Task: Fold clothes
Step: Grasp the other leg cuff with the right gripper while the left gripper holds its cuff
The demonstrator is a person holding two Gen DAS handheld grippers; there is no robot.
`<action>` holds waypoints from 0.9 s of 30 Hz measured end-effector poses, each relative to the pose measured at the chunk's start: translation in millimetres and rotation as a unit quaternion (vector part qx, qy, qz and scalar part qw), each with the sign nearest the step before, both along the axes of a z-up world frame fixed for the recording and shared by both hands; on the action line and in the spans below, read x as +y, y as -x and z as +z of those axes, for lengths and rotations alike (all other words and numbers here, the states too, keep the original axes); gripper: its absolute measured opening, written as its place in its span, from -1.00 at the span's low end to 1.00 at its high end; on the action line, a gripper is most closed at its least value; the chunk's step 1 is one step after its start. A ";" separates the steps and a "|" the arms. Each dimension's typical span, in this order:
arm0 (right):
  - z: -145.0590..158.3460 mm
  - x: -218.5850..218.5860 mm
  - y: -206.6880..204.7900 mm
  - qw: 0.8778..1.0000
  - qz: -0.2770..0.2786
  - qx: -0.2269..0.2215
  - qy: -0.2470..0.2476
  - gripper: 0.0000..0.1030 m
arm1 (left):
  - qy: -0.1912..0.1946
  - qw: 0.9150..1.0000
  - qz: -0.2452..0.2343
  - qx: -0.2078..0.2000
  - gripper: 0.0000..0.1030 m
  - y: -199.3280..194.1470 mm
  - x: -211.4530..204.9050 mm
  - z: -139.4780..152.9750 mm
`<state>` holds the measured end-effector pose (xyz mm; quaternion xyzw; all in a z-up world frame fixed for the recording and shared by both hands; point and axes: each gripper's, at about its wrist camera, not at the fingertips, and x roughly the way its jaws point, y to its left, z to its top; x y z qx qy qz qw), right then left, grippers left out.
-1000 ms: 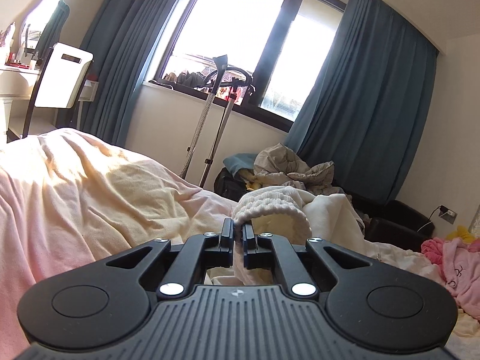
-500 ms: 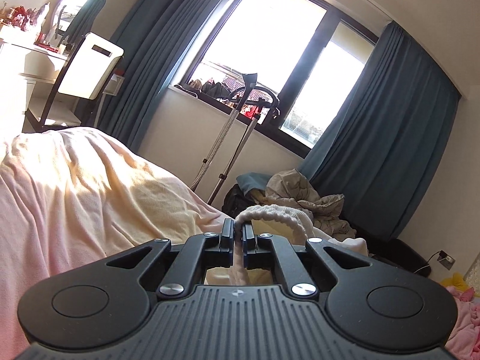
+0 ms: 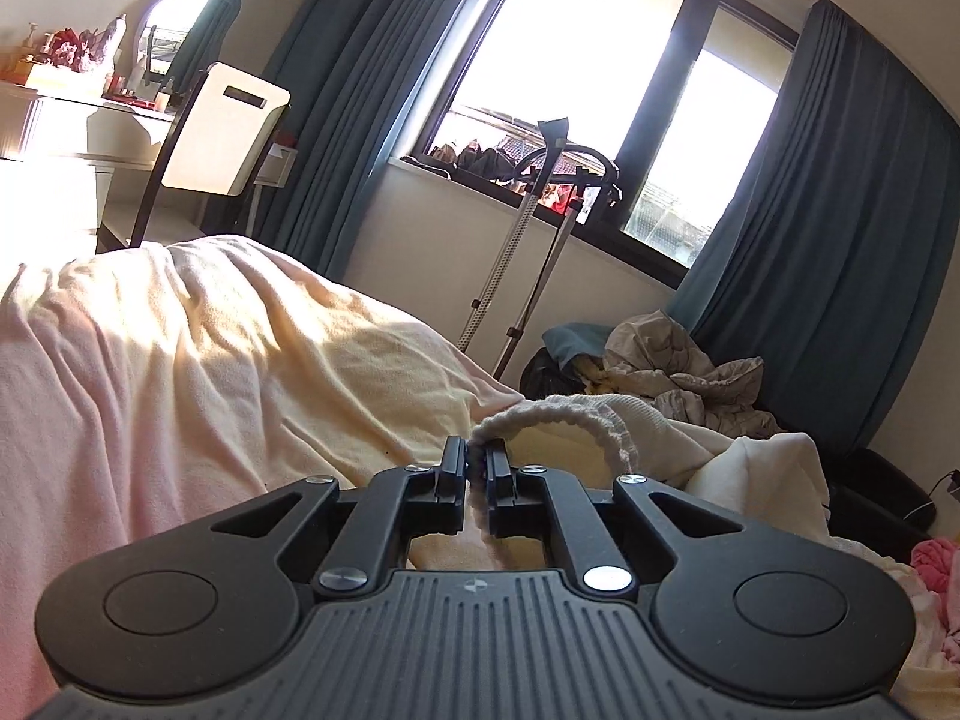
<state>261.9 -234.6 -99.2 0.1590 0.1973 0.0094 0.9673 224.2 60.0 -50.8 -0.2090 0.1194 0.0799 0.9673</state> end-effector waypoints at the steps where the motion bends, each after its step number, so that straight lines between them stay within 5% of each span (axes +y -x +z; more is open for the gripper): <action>1: 8.5 1.1 4.3 1.000 -0.001 -0.013 0.004 -0.87 | -0.001 1.000 0.003 0.001 -0.84 -0.7 0.6 -1.4; 6: 53.2 -1.6 37.6 0.996 -0.011 -0.084 0.018 -0.88 | -0.006 1.000 0.006 0.016 -0.78 -3.2 -0.9 -5.8; 10: 69.5 -20.9 65.0 0.995 -0.026 -0.093 -0.004 -0.89 | -0.013 0.999 -0.001 0.032 -0.66 -7.3 -3.7 -13.4; 12: 74.2 -27.2 78.3 0.996 -0.033 -0.088 0.000 -0.89 | -0.014 0.999 -0.016 0.037 -0.45 -9.2 -6.9 -17.0; 14: 75.9 -30.0 90.3 0.996 -0.042 -0.077 0.017 -0.89 | -0.030 0.998 -0.034 0.036 0.01 -9.3 -14.8 -19.8; 16: 73.8 -32.8 97.1 0.997 -0.048 -0.061 0.025 -0.89 | -0.053 0.997 -0.050 0.031 0.11 -7.8 -24.3 -22.5; 21: 65.9 -34.1 108.0 0.998 -0.051 -0.024 0.032 -0.88 | -0.075 0.994 -0.076 0.029 0.09 -8.6 -35.7 -27.2; 24: 52.1 -34.5 99.4 0.998 -0.061 0.004 0.034 -0.88 | -0.075 0.993 -0.083 0.034 -0.54 -11.4 -37.7 -29.6; 27: 39.0 -30.7 93.3 0.997 -0.059 0.021 0.047 -0.88 | -0.055 0.995 -0.075 0.031 -0.74 -11.6 -32.9 -27.2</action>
